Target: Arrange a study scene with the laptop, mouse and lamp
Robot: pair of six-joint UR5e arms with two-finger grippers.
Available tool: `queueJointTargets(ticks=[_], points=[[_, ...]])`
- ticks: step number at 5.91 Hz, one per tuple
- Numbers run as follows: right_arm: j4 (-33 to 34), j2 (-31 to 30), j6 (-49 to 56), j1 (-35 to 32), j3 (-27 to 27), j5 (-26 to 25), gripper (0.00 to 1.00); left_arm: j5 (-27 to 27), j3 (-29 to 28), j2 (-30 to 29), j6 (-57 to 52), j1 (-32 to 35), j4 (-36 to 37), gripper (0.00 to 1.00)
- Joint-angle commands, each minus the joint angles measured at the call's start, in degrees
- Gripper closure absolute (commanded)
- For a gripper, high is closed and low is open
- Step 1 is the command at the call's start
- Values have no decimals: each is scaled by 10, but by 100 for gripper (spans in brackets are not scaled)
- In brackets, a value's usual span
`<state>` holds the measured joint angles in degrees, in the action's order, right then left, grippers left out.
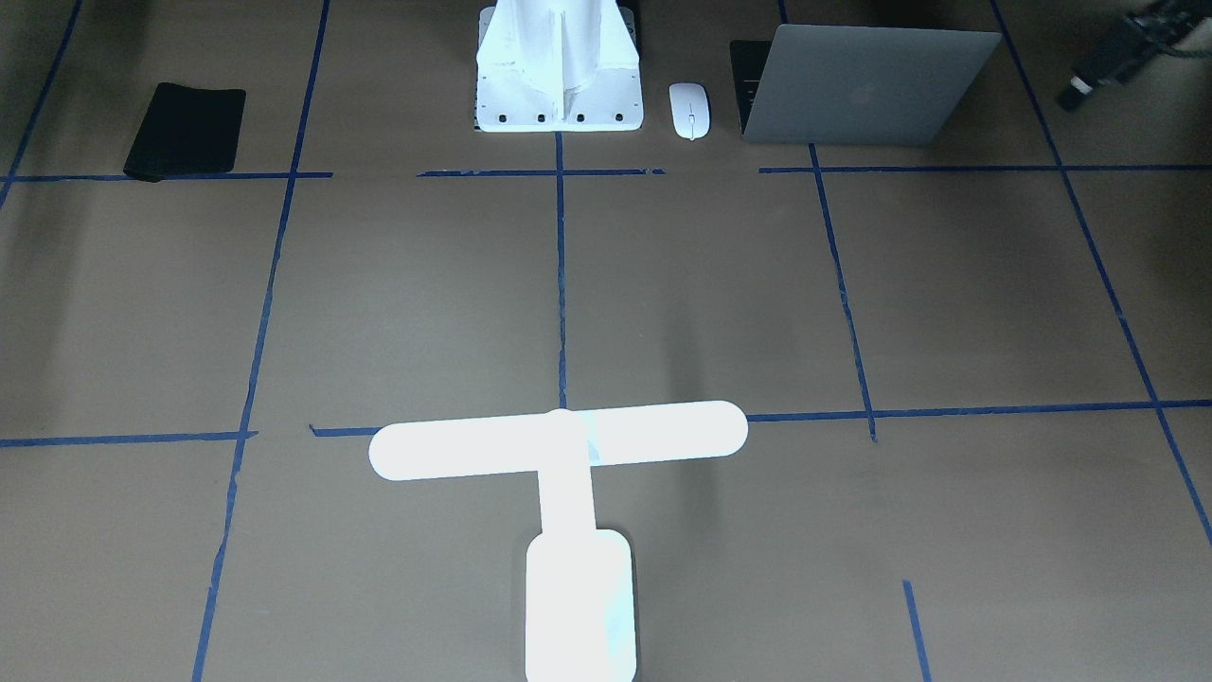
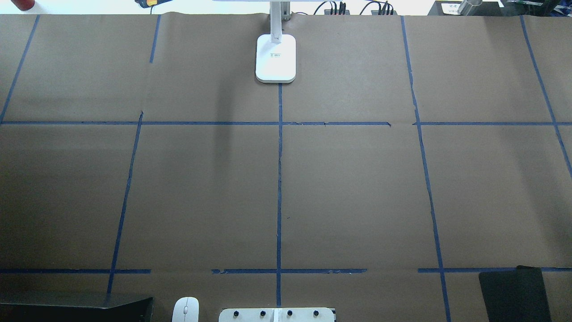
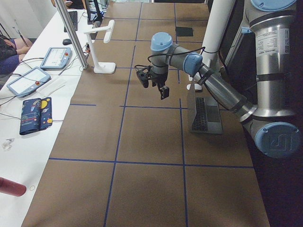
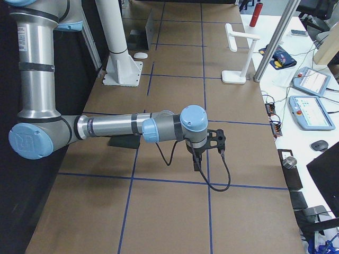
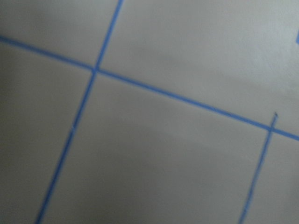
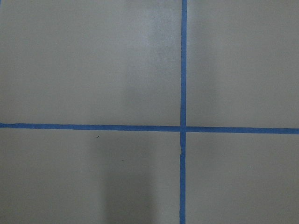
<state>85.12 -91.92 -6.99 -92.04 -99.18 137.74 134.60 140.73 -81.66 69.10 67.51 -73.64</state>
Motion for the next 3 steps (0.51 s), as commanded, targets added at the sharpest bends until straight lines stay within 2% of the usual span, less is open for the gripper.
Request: queueJointTargets(ticks=[1,2,3], points=[[-14,2,-10,5,4,2,0,-100,65,2,271,-151,-3,0],[-14,2,-10,5,3,25,0,-168,75,0,400,-231,-3,0],[-15,2,-10,5,4,45,0,-207,84,1,498,-283,0,1]])
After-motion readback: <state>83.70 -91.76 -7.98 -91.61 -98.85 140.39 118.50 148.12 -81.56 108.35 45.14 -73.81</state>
